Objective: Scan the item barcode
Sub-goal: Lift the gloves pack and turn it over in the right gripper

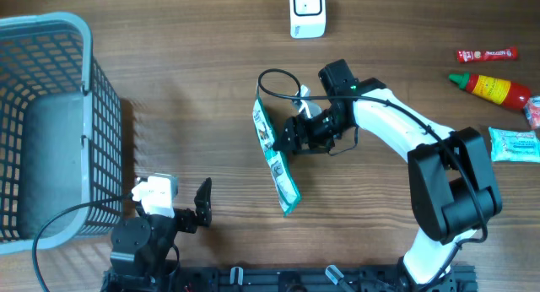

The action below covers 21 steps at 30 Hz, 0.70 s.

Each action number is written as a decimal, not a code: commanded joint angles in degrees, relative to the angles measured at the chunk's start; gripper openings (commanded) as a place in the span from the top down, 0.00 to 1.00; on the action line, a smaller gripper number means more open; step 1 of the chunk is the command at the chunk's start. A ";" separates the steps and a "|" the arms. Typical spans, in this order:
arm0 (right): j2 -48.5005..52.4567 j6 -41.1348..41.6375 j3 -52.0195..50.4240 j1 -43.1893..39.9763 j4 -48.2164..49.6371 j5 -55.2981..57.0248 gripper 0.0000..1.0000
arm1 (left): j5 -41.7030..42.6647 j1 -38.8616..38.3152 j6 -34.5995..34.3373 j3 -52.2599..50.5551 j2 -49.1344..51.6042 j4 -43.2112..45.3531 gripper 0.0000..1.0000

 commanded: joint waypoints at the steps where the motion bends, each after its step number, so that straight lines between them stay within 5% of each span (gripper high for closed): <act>1: 0.28 -0.20 3.06 0.09 -2.58 1.99 0.28 | 0.87 -0.13 1.11 -0.04 -0.35 0.31 0.00; 14: -1.42 -1.73 6.78 2.19 -6.19 2.05 0.16 | 0.87 -0.13 1.11 -0.04 -0.37 0.31 0.00; 21: -1.42 -1.68 5.66 6.36 -3.74 14.47 0.11 | 0.87 -0.13 1.11 -0.04 -0.35 0.31 0.00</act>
